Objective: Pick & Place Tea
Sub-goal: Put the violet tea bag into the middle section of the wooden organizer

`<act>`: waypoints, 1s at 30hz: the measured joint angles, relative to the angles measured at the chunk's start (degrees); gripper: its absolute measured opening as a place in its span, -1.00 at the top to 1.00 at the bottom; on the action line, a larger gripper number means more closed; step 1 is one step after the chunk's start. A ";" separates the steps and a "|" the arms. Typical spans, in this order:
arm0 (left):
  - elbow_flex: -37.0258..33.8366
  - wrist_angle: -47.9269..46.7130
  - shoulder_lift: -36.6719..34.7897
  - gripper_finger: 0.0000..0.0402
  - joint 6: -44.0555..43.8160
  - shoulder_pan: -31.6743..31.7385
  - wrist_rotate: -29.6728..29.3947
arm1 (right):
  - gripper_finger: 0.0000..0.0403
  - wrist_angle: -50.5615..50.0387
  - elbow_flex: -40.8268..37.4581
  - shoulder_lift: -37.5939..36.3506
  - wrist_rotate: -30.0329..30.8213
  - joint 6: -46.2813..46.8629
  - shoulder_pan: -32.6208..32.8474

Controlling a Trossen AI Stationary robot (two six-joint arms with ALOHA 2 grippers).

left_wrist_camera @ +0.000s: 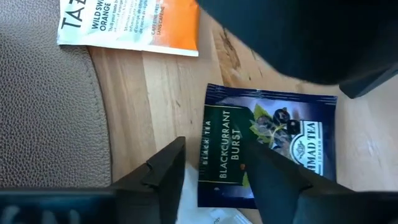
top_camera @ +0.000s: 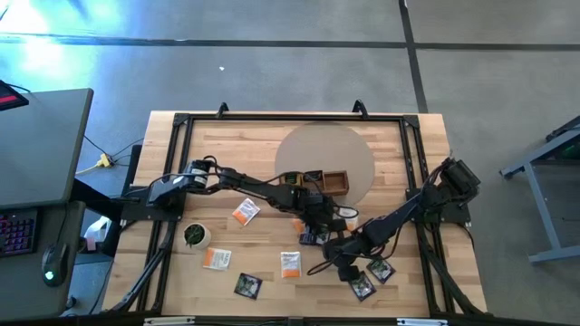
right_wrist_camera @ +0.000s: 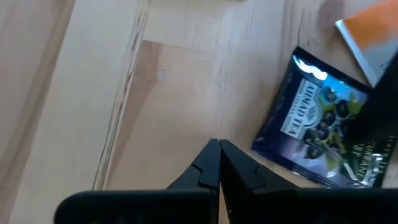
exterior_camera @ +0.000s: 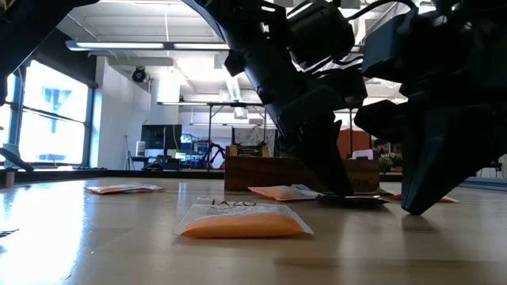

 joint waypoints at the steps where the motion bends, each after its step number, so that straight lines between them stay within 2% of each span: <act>1: 0.00 -0.06 0.00 0.29 0.01 0.06 0.33 | 0.99 -0.08 0.00 0.00 -0.14 0.42 -0.08; 9: 0.02 -1.75 0.00 0.92 1.18 -0.06 -1.40 | 0.99 -0.22 0.02 -0.03 -1.52 1.05 -0.08; 15: -0.03 -2.23 -0.58 0.96 1.00 -0.11 -3.23 | 0.99 -2.04 -0.15 -1.84 -5.65 2.94 0.36; 18: -0.37 -4.83 -2.32 0.99 0.07 -0.16 -5.95 | 0.99 -4.40 -0.13 -4.05 -5.80 5.25 2.04; 22: -0.37 -7.15 -4.76 0.99 -0.18 -0.16 -12.41 | 0.99 -11.60 -0.13 -7.77 1.44 9.08 5.95; 27: -0.23 -7.70 -8.88 1.00 -0.23 -0.50 -21.62 | 0.99 -20.60 -0.11 -12.21 12.40 19.41 10.68; 30: -0.26 -8.46 -10.78 1.00 -0.13 -0.57 -31.01 | 0.98 -21.60 -0.11 -13.38 15.61 23.42 12.59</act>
